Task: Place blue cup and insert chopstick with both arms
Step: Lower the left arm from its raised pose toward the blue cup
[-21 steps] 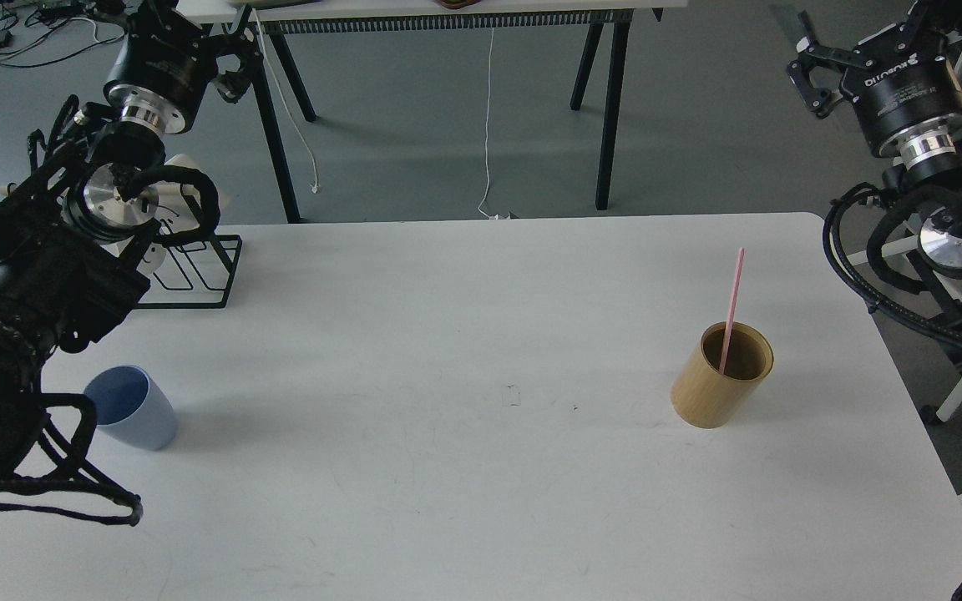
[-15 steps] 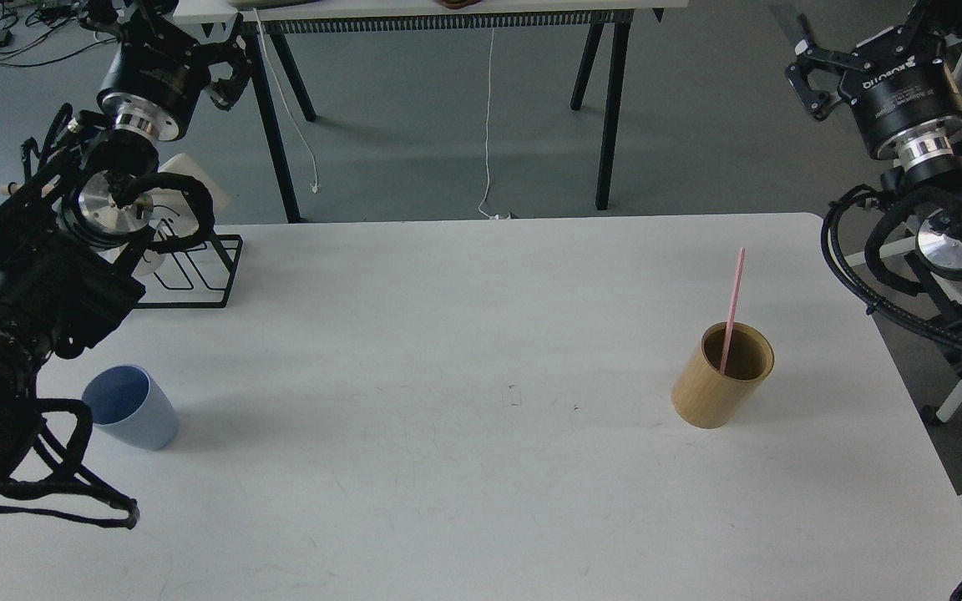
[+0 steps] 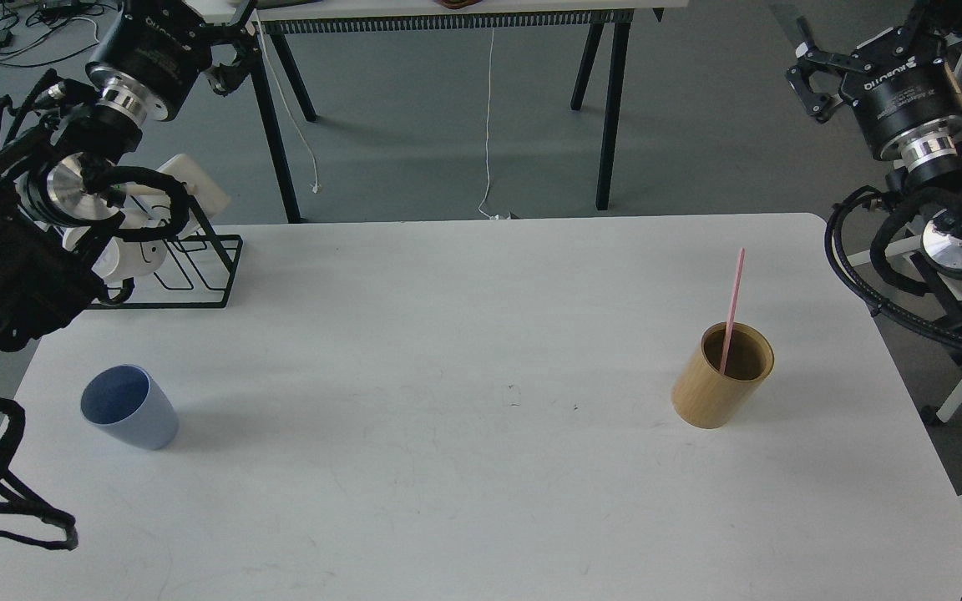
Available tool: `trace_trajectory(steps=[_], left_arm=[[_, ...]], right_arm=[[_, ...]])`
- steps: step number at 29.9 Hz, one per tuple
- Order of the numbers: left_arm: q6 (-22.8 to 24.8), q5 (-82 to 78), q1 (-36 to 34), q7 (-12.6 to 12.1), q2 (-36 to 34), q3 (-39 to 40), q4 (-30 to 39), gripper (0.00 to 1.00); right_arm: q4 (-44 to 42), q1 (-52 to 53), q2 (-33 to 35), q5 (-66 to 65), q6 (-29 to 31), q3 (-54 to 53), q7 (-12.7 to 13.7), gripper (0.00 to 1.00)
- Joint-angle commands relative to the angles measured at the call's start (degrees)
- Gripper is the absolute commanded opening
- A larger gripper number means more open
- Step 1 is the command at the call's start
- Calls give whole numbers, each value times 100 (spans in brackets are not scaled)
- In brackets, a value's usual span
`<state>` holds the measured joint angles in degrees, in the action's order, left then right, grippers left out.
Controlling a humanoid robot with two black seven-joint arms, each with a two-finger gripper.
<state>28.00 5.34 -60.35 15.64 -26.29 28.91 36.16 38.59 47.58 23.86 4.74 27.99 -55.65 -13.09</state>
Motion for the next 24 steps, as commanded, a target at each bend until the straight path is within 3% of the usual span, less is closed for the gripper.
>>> trace_trajectory(steps=[1, 11, 24], left_arm=[[0, -1058, -65, 18, -472, -69, 715, 100], [0, -5022, 75, 27, -2449, -78, 2860, 96], [0, -7854, 1077, 54, -4129, -140, 4004, 89]], right_arm=[[17, -91, 75, 0, 1, -33, -9, 100], [70, -108, 181, -26, 1, 19, 0, 100], [79, -73, 278, -26, 1, 11, 0, 100]])
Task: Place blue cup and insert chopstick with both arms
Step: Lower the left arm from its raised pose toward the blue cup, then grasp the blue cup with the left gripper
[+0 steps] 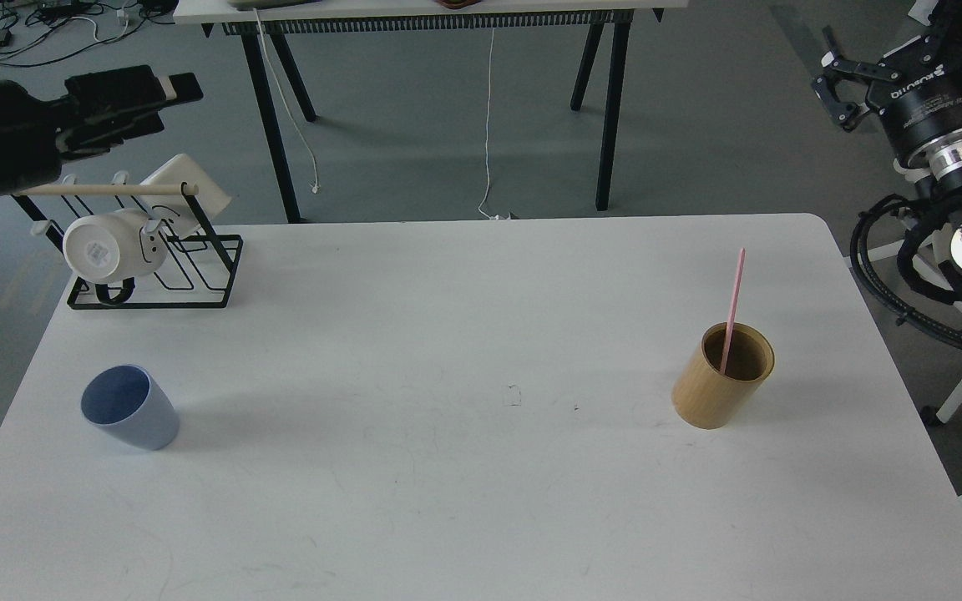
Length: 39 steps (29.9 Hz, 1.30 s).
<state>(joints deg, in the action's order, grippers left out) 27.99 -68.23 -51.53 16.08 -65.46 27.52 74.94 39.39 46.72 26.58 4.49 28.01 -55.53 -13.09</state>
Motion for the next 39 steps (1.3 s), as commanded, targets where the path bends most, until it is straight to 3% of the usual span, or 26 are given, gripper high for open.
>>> trace_trajectory(steps=[1, 6, 8, 13, 16, 21, 26, 39], left_arm=[[1, -620, 266, 18, -265, -9, 126, 88], [-83, -1691, 731, 351, -503, -298, 65, 82], [-599, -2166, 890, 483, -495, -553, -75, 82], [-1436, -2484, 1058, 501, -486, -1353, -436, 82], [-1647, -2502, 1075, 518, -468, -1556, -682, 82], [-2016, -2502, 1137, 852, -381, -2083, -1122, 80], [-2202, -2502, 1145, 897, -73, -2338, -1482, 80], [-2333, -2511, 1462, 905, 261, -2374, -1746, 47]], right_arm=[[-1, 12, 5, 8, -1, -2, -1, 100], [-1, 12, 5, 8, -1, -2, -1, 100], [-10, 4, -21, 8, -1, -2, -10, 100], [-19, -14, -74, 8, -1, -2, -18, 100], [-19, -14, -74, 8, -1, -2, -27, 100], [-19, -5, -74, 8, -1, -2, -27, 100], [-19, -5, -74, 8, -1, -2, -27, 100], [-19, 12, -83, 8, -1, 7, -27, 100]])
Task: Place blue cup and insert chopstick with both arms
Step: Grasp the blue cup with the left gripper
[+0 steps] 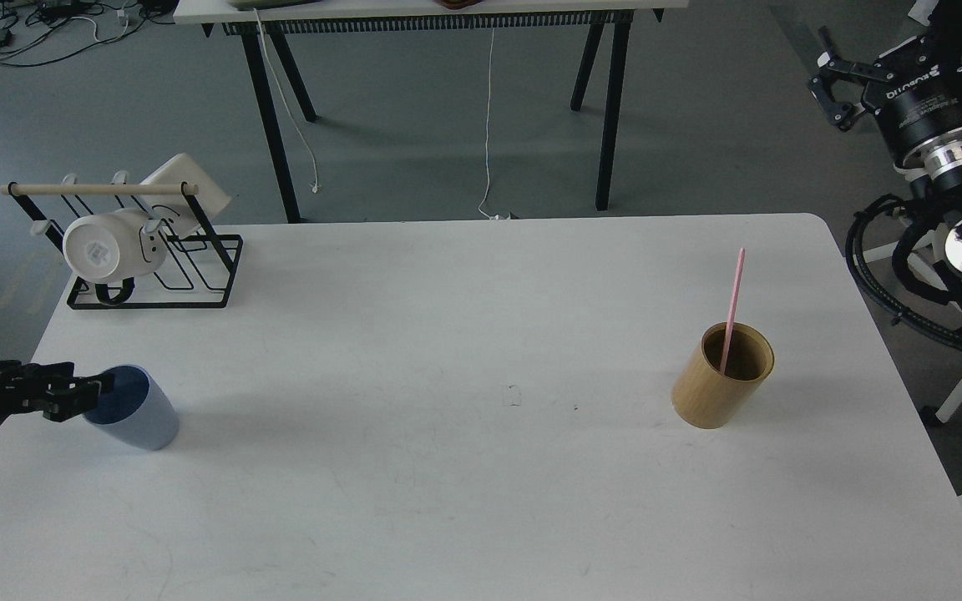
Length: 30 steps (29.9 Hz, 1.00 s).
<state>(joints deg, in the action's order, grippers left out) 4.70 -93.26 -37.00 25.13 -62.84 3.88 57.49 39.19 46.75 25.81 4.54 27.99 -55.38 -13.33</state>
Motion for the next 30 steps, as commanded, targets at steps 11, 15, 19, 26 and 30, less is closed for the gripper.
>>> trace_trajectory(steps=[11, 15, 19, 26, 30], left_arm=[[22, -8, 9, 176, 141, -46, -18, 14], [31, 0, -17, 194, 132, -46, -18, 7], [66, 0, -61, 211, 123, -37, -1, 1], [653, 0, -789, 287, 132, 25, 227, 1], [1225, -69, -1457, 203, 158, 25, 841, 1]], right_arm=[[10, 9, 3, 3, 1, -8, -3, 100], [18, 18, 21, 3, 1, -25, -3, 100], [18, 53, 38, 3, 1, -25, 5, 100], [45, 114, 108, -6, 1, -8, 14, 100], [45, 465, 310, -251, 1, -8, 41, 100]])
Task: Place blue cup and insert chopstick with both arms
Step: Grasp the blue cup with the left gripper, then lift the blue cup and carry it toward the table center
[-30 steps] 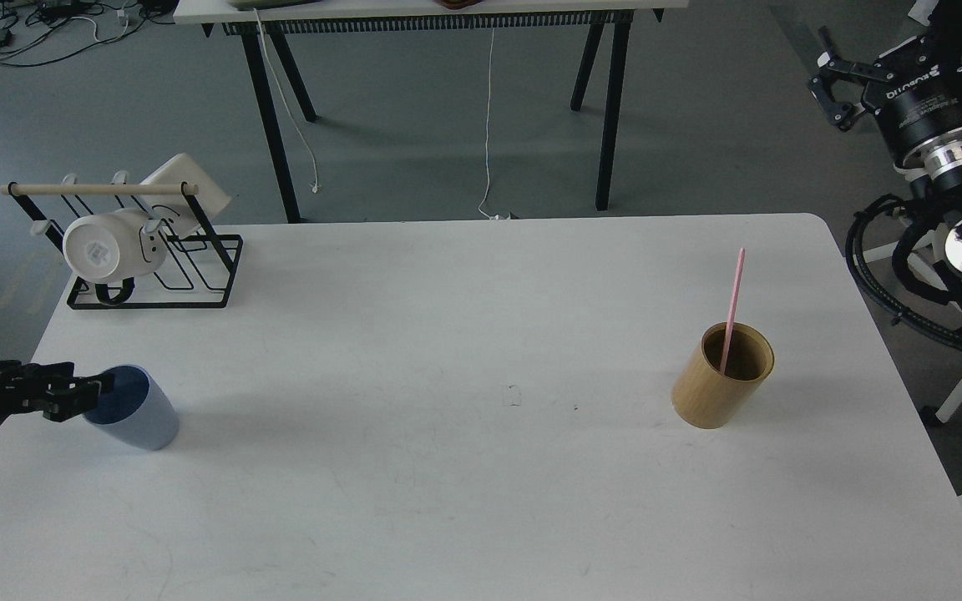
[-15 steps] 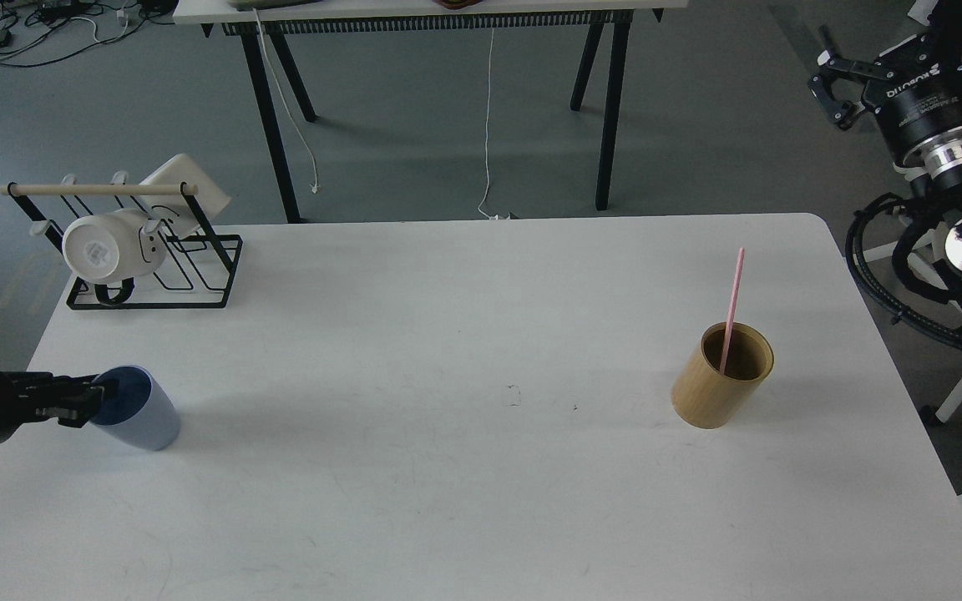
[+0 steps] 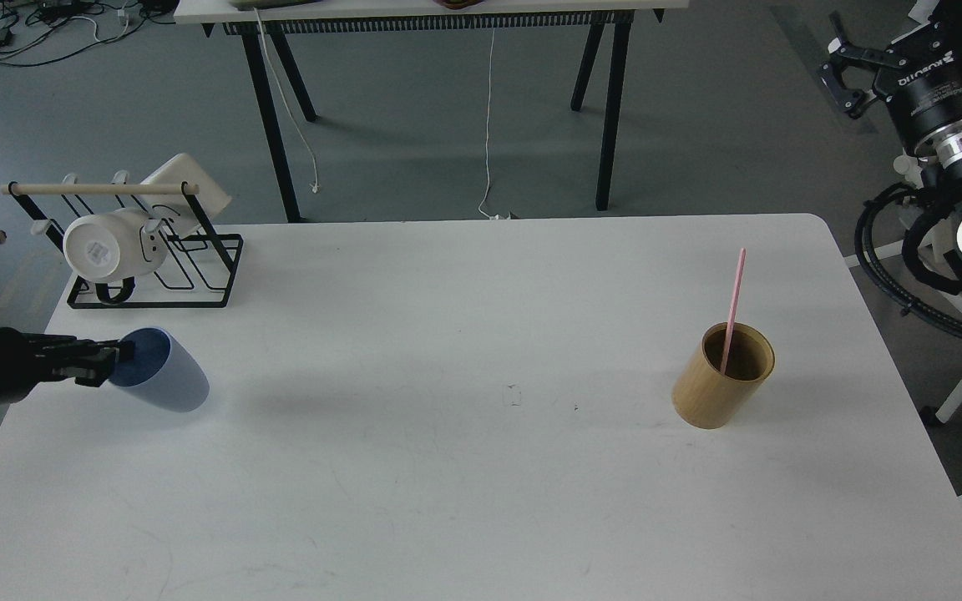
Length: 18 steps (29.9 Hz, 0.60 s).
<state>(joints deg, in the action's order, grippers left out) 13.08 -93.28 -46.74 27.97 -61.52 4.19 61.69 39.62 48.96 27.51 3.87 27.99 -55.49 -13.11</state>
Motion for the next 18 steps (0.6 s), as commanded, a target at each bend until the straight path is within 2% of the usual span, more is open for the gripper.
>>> trace_trajectory(steps=[1, 4, 6, 12, 18], left_arm=[[571, -181, -764, -168, 52, -6, 588, 1], [1230, -655, -1494, -467, 402, -6, 897, 1], [1451, -1111, -1767, -617, 832, -6, 906, 1], [1492, -2001, -2225, -679, 2029, -6, 1056, 1], [1492, -2414, -2313, -925, 3259, -15, 1082, 1]], right_arm=[[-7, 367, 193, -263, 1, 3, 28, 100], [-16, 640, 246, -308, 1, 12, 71, 100], [-16, 755, 246, -317, 1, 12, 168, 100], [-16, 878, 238, -317, 1, 82, 247, 100], [-16, 1255, 211, -343, -118, 652, 247, 100]])
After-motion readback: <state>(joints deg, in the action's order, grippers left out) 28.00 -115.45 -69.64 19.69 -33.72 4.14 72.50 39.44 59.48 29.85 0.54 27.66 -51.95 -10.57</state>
